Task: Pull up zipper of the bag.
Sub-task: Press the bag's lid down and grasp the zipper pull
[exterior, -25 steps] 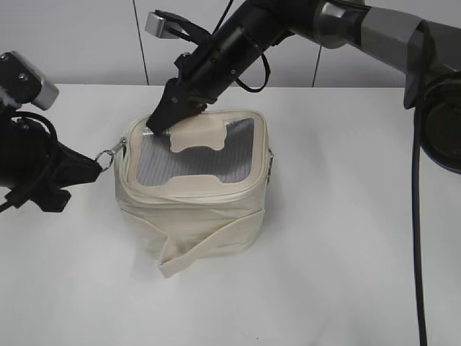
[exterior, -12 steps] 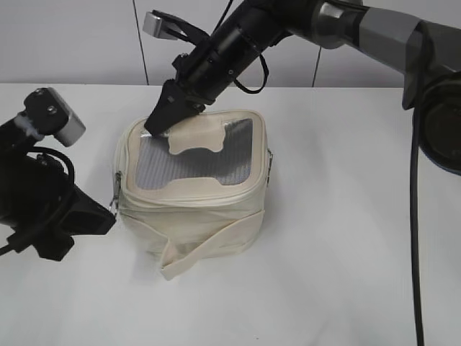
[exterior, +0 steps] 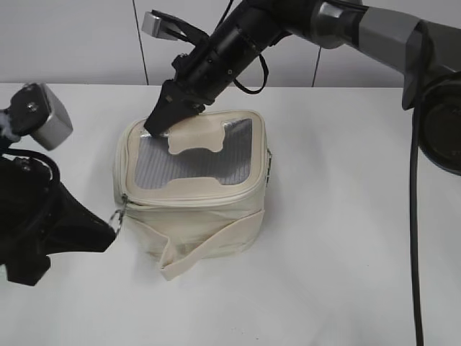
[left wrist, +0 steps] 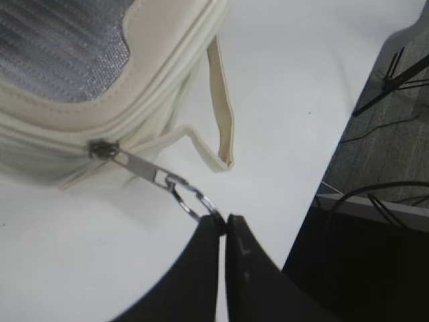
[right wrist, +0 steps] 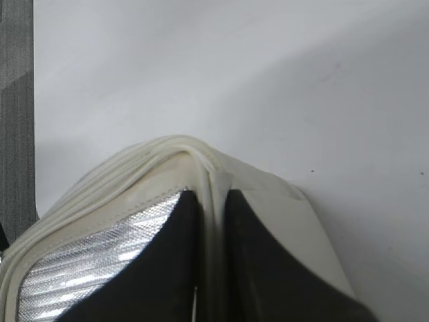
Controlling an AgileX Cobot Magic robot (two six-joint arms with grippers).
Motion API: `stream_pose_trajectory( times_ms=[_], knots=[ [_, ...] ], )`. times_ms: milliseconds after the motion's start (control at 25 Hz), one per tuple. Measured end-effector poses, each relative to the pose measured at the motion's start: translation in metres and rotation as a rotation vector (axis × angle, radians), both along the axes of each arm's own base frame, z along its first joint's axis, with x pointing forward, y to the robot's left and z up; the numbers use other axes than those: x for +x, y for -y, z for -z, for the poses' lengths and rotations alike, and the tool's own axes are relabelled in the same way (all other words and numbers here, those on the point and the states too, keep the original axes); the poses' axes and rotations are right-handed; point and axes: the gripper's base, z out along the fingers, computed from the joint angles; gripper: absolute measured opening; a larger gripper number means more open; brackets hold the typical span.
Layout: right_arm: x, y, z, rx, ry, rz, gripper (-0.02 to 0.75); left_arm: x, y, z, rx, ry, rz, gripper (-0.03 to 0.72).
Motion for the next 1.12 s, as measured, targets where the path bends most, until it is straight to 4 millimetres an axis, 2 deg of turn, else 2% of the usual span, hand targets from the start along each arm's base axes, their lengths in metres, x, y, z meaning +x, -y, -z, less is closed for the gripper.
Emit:
stream_pose_trajectory(
  times_ms=[160, 400, 520, 600, 840, 920, 1000, 1080, 1120],
  knots=[
    [0.0, 0.0, 0.0, -0.001, -0.004, 0.004, 0.086, -0.003, 0.02, 0.0, -0.045, 0.037, 0.015, -0.008],
    [0.0, 0.0, 0.0, -0.001, -0.004, 0.004, 0.086, -0.009, 0.076, 0.021, -0.042, 0.058, 0.079, -0.008],
    [0.0, 0.0, 0.0, -0.001, -0.004, 0.004, 0.085, -0.006, 0.105, 0.023, -0.046, 0.08, 0.125, -0.008],
    [0.0, 0.0, 0.0, -0.001, -0.004, 0.004, 0.085, -0.004, 0.117, 0.021, -0.057, 0.081, 0.142, -0.008],
    [0.0, 0.0, 0.0, -0.003, -0.012, 0.012, 0.085, -0.004, 0.118, 0.022, -0.054, 0.043, 0.128, -0.006],
    [0.0, 0.0, 0.0, -0.006, -0.019, 0.019, 0.09, -0.005, 0.115, 0.024, -0.03, -0.006, 0.103, 0.036],
    [0.0, 0.001, -0.001, -0.009, -0.029, 0.032, 0.157, -0.007, 0.109, 0.025, 0.021, -0.054, 0.103, 0.125],
    [0.003, 0.004, -0.002, -0.013, -0.041, 0.054, 0.297, -0.008, 0.099, 0.021, 0.057, -0.096, 0.068, 0.221],
    [0.005, 0.007, -0.002, -0.018, -0.05, 0.07, 0.342, -0.009, 0.092, 0.016, 0.059, -0.099, 0.048, 0.258]
  ],
)
